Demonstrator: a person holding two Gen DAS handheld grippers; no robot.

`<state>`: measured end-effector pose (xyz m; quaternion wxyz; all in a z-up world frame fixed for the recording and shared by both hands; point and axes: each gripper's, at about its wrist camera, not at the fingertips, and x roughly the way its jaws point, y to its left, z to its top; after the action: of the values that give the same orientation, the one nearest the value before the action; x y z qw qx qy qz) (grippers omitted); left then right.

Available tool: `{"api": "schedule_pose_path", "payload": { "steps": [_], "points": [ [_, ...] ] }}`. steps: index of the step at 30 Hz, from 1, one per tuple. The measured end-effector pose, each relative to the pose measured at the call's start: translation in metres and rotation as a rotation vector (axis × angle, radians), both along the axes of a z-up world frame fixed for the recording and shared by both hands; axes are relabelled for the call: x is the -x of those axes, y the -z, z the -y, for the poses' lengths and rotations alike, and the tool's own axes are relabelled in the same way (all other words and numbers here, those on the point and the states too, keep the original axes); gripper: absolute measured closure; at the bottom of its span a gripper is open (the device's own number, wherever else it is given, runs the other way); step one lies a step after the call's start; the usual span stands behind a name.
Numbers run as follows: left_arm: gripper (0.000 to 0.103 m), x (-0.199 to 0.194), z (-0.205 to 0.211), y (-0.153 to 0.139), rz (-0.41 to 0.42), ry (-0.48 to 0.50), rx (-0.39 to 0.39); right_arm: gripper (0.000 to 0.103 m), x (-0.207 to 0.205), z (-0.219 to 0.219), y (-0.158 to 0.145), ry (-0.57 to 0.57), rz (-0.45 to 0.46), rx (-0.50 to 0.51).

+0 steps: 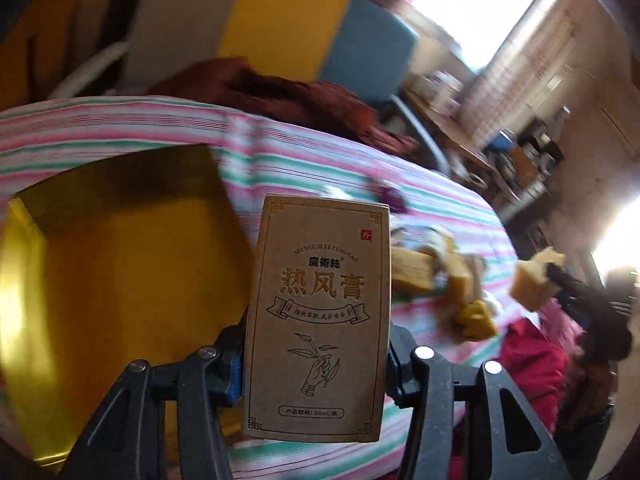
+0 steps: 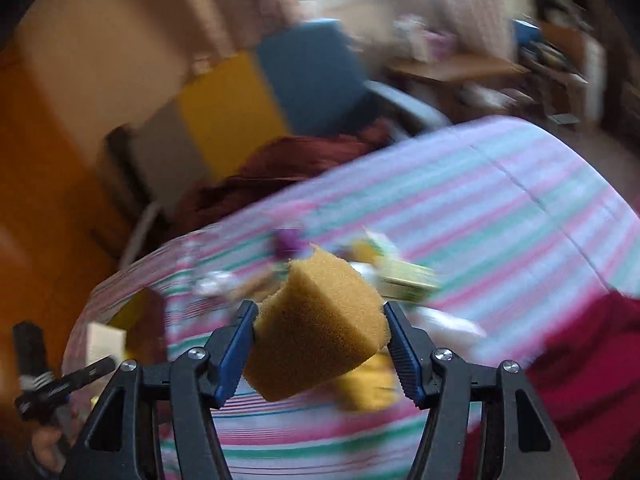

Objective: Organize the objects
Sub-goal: 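Carry the box into the gold tray with the left gripper while the right gripper carries a yellow sponge there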

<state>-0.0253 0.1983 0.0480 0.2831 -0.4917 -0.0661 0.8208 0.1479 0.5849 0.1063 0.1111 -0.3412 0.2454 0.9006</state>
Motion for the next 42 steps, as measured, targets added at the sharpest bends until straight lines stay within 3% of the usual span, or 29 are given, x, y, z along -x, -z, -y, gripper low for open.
{"api": "schedule_pose_path", "payload": {
  "steps": [5, 12, 15, 17, 20, 21, 23, 29, 35, 42],
  "points": [
    [0.051, 0.019, 0.061, 0.014, -0.006, -0.126, 0.079, 0.039, 0.051, 0.094, -0.006, -0.295, -0.039, -0.014],
    [0.050, 0.073, 0.115, 0.027, -0.040, -0.269, 0.209, 0.039, 0.124, 0.223, 0.025, -0.595, 0.047, 0.030],
    [0.043, 0.094, 0.131, 0.024, -0.065, -0.340, 0.217, 0.039, 0.143, 0.272, 0.053, -0.675, 0.118, 0.059],
    [0.034, 0.101, 0.143, 0.019, -0.089, -0.395, 0.224, 0.037, 0.155, 0.305, 0.069, -0.740, 0.158, 0.096],
    [0.032, 0.095, 0.159, 0.010, -0.102, -0.441, 0.163, 0.034, 0.165, 0.346, 0.084, -0.814, 0.187, 0.146],
    [0.032, 0.089, 0.164, 0.008, -0.113, -0.453, 0.154, 0.028, 0.165, 0.354, 0.087, -0.833, 0.185, 0.164],
    [0.032, 0.076, 0.175, 0.004, -0.124, -0.467, 0.150, 0.014, 0.164, 0.367, 0.092, -0.845, 0.189, 0.190],
    [0.033, 0.025, 0.189, 0.010, -0.149, -0.514, 0.174, 0.011, 0.151, 0.367, 0.092, -0.841, 0.189, 0.136],
    [0.033, -0.017, 0.180, 0.018, -0.168, -0.530, 0.211, 0.007, 0.135, 0.354, 0.091, -0.764, 0.178, 0.018],
    [0.033, -0.050, 0.163, 0.009, -0.252, -0.528, 0.262, 0.004, 0.116, 0.350, 0.079, -0.707, 0.099, -0.123]
  ]
}}
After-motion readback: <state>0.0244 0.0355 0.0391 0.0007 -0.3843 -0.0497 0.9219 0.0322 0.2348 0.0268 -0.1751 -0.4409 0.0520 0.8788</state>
